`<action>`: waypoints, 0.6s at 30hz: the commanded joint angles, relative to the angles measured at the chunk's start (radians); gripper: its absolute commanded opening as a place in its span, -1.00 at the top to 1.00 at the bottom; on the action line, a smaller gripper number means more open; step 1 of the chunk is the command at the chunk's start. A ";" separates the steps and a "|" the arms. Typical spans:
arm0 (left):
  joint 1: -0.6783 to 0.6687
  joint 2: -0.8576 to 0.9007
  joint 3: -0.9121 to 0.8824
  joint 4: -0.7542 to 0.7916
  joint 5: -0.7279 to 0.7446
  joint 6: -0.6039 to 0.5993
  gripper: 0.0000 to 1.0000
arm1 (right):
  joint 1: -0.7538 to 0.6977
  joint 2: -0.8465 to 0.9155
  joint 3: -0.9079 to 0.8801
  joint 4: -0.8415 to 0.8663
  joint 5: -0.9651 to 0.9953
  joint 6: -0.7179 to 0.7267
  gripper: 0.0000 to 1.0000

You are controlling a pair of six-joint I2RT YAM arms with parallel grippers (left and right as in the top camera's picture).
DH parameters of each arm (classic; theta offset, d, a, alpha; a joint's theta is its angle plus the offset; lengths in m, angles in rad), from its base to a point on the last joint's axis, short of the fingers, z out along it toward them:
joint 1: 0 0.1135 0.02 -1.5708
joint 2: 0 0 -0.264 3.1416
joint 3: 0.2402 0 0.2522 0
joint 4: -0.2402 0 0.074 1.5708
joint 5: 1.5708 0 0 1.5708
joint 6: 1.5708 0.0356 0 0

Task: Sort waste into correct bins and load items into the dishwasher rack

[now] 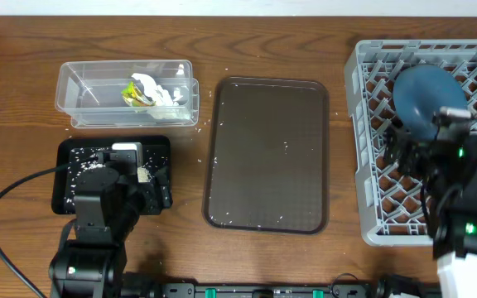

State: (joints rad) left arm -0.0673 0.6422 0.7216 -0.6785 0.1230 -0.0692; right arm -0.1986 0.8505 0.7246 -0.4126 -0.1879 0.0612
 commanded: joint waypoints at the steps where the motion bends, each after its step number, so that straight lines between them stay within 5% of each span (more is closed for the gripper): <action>1: -0.002 -0.002 -0.007 0.024 -0.016 0.013 -0.77 | -0.006 -0.068 -0.057 0.000 0.016 0.005 -0.98; 18: -0.002 -0.002 -0.007 0.028 -0.016 0.013 -0.81 | -0.006 -0.093 -0.069 -0.335 0.016 0.005 -0.99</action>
State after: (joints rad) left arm -0.0677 0.6426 0.7174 -0.6537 0.1230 -0.0700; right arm -0.1989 0.7582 0.6624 -0.7235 -0.1799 0.0612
